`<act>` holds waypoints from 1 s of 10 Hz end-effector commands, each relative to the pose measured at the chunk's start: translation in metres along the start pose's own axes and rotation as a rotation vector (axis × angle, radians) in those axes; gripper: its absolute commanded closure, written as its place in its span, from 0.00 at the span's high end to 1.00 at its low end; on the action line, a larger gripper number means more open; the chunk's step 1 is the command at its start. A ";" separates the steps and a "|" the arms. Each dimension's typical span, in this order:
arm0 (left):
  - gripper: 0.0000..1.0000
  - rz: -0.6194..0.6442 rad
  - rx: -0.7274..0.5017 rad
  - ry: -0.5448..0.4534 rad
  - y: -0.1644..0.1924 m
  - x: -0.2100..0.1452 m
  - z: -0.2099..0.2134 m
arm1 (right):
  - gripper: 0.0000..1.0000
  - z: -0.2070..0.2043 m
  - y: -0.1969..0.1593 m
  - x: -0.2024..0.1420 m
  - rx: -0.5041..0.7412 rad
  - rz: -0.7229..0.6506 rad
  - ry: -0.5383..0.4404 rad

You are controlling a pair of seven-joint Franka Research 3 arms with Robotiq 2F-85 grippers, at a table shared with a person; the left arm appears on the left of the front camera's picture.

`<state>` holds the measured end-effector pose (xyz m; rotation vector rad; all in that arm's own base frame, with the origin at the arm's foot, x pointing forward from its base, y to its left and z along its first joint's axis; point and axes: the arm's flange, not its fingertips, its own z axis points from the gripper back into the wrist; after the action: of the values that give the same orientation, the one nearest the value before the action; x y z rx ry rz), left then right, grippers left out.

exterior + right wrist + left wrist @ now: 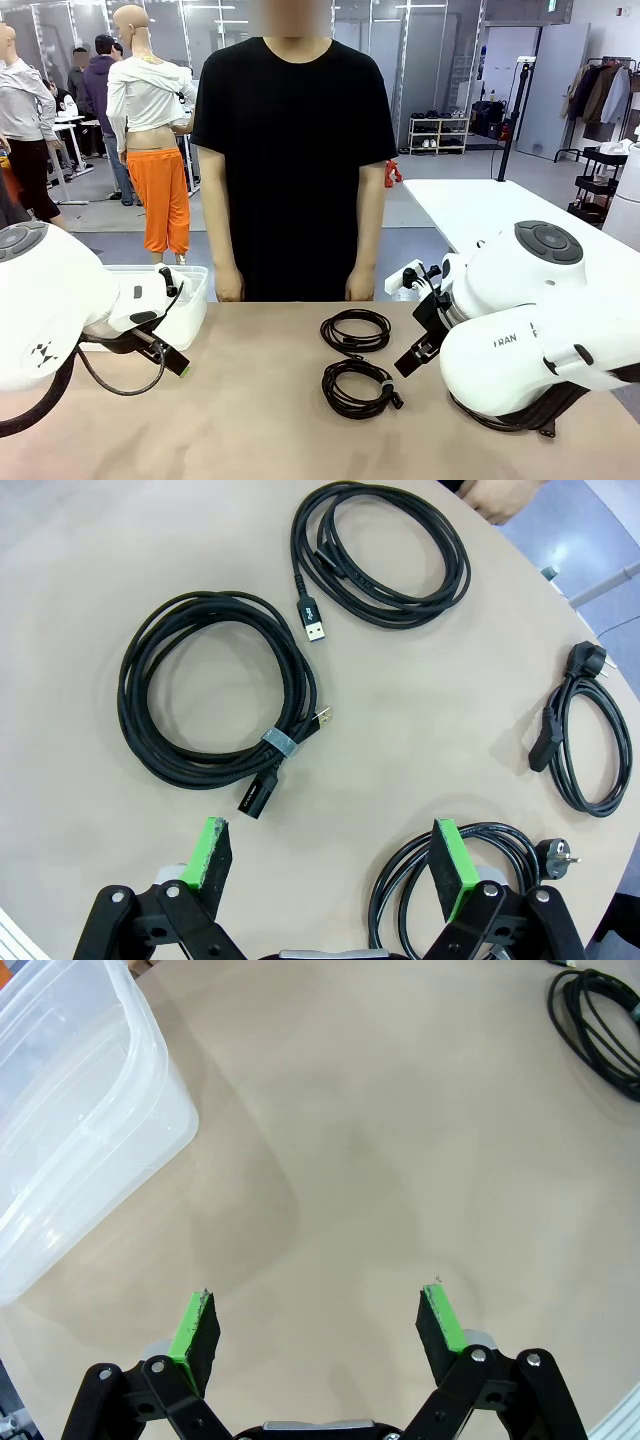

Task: Organize and store the cables.
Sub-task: Place the Power Cable into the Organizing box.

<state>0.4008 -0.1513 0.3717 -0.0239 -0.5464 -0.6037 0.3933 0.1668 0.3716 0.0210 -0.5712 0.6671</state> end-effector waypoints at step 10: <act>1.00 -0.263 -0.393 -0.099 0.136 -0.010 0.146 | 1.00 0.165 -0.144 -0.062 0.351 0.099 -0.181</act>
<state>0.3974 -0.0322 0.5103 -0.2802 -0.5158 -0.8902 0.3663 0.0091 0.5055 0.3458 -0.6284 0.8473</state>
